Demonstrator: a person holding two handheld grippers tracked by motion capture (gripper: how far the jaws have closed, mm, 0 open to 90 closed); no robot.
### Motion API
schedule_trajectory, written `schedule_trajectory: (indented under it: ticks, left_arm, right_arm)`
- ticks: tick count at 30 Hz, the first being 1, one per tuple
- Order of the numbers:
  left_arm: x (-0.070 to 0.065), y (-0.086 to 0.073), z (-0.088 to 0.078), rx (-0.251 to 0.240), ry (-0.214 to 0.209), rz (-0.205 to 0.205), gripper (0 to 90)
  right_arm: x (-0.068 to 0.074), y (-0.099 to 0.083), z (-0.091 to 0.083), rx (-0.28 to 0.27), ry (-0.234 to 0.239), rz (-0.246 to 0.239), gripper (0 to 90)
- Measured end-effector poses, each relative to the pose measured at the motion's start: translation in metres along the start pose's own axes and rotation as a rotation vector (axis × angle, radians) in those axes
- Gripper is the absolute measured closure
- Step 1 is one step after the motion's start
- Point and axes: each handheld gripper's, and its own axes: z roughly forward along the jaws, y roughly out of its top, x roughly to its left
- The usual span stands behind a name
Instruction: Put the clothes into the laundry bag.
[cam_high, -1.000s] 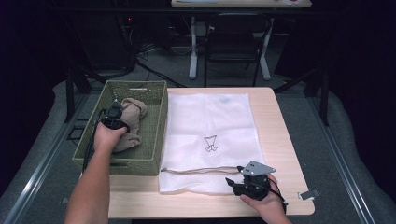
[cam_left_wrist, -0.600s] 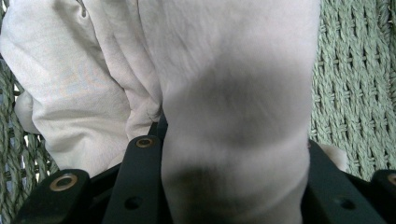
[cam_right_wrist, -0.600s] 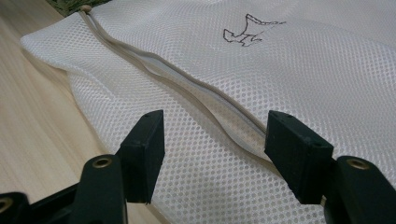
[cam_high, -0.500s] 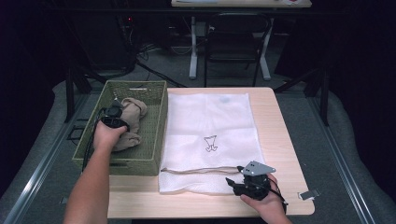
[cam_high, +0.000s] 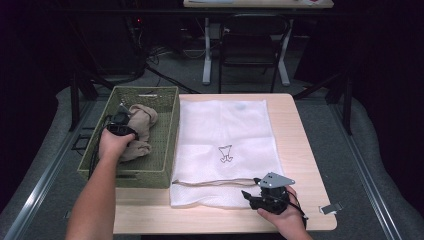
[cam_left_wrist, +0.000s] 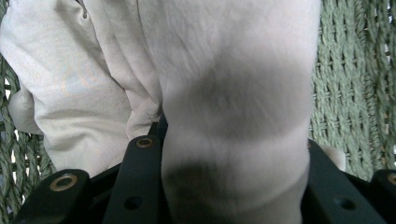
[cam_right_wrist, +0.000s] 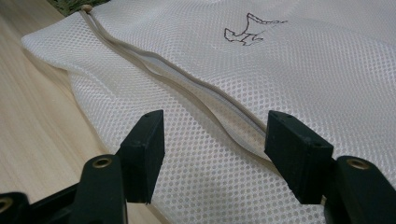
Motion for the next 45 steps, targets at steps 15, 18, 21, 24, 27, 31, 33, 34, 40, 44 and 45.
schedule_trajectory:
  ticks: [15, 18, 21, 24, 27, 31, 33, 34, 40, 44, 45]
  left_arm:
    - [0.001, 0.001, -0.009, 0.003, -0.014, -0.005, 63.9]
    - [0.000, 0.003, -0.013, 0.002, -0.014, 0.004, 63.9]
    - [-0.002, 0.004, -0.018, -0.009, -0.012, 0.003, 63.9]
    - [-0.003, 0.005, -0.022, -0.009, -0.018, 0.006, 63.9]
    - [-0.005, 0.007, -0.026, -0.009, -0.017, 0.012, 63.9]
    - [-0.006, 0.008, -0.033, -0.009, -0.015, 0.017, 63.9]
    - [-0.006, 0.008, -0.037, -0.023, -0.027, 0.009, 63.9]
    - [-0.006, 0.008, -0.038, -0.024, -0.035, 0.007, 63.9]
    - [-0.006, 0.009, -0.046, -0.022, -0.028, 0.010, 63.9]
    - [-0.008, 0.010, -0.053, -0.025, -0.025, 0.017, 63.9]
    - [-0.008, 0.011, -0.054, -0.027, -0.024, 0.020, 63.9]
  right_arm:
    - [0.000, 0.000, 0.000, -0.001, 0.002, -0.005, 38.7]
    - [0.001, 0.000, 0.000, 0.000, 0.005, -0.011, 39.6]
    - [0.001, 0.000, 0.000, -0.001, 0.005, -0.014, 39.9]
    - [0.001, 0.000, 0.000, -0.002, 0.006, -0.015, 40.1]
    - [0.001, 0.000, 0.000, -0.002, 0.008, -0.018, 41.1]
    - [0.001, 0.001, -0.001, -0.002, 0.011, -0.022, 42.6]
    - [0.001, 0.000, -0.001, -0.005, 0.013, -0.020, 43.1]
    - [0.001, 0.000, -0.001, -0.007, 0.014, -0.019, 43.6]
    - [0.001, 0.000, -0.002, -0.016, 0.016, -0.024, 44.6]
    - [0.001, 0.001, -0.002, -0.031, 0.027, -0.017, 46.9]
    - [0.000, 0.001, -0.003, -0.037, 0.029, -0.017, 47.1]
